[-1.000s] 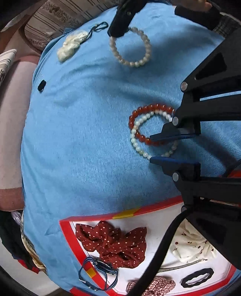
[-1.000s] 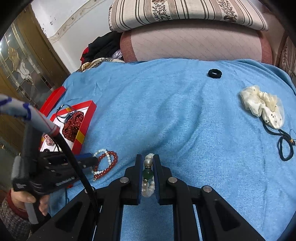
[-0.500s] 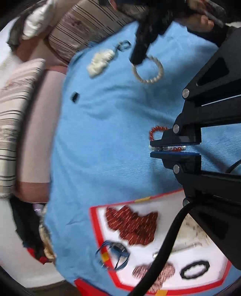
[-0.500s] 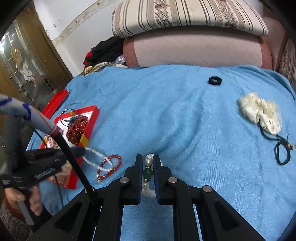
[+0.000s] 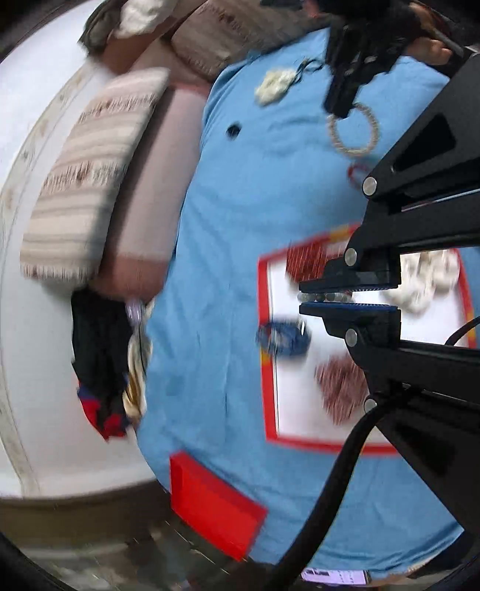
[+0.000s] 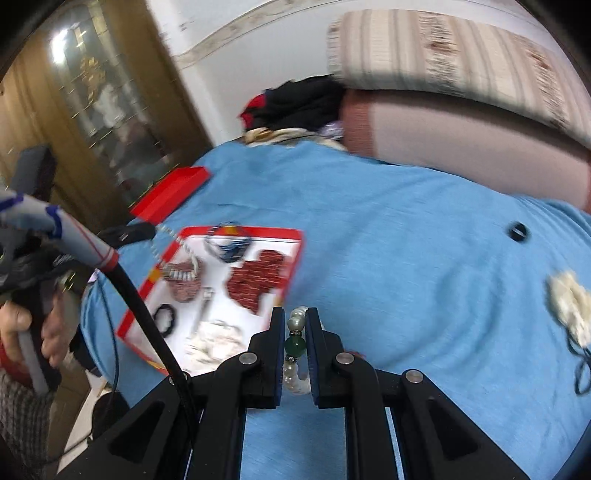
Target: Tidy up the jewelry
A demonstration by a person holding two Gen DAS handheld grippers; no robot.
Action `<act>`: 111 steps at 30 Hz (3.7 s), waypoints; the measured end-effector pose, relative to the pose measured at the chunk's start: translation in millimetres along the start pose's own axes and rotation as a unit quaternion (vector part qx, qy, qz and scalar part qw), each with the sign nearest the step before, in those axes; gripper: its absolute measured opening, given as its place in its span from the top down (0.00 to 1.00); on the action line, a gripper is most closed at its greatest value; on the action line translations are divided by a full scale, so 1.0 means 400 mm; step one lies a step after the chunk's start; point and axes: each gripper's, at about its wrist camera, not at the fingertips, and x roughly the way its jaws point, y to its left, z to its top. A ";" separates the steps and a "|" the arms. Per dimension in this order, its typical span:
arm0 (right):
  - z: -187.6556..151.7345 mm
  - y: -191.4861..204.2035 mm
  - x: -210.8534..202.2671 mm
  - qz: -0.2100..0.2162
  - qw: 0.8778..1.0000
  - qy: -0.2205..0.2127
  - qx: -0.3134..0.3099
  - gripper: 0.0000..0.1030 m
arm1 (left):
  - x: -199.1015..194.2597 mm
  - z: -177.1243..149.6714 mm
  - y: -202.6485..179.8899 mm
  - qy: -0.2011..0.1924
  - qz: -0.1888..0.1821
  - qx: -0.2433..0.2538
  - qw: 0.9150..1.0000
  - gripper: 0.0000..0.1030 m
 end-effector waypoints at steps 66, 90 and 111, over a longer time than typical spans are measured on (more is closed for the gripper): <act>-0.208 -0.150 -0.138 -0.121 0.990 -0.006 0.069 0.66 | -0.116 -0.218 -0.269 -0.071 0.098 -0.002 0.993 0.20; -0.276 -0.332 -0.184 -0.154 0.978 -0.004 0.141 0.64 | 0.012 -0.242 -0.426 0.000 0.064 0.060 0.996 0.20; -0.081 -0.640 -0.087 -0.212 0.965 0.002 0.153 0.59 | 0.355 -0.296 -0.515 0.133 -0.050 0.098 0.985 0.74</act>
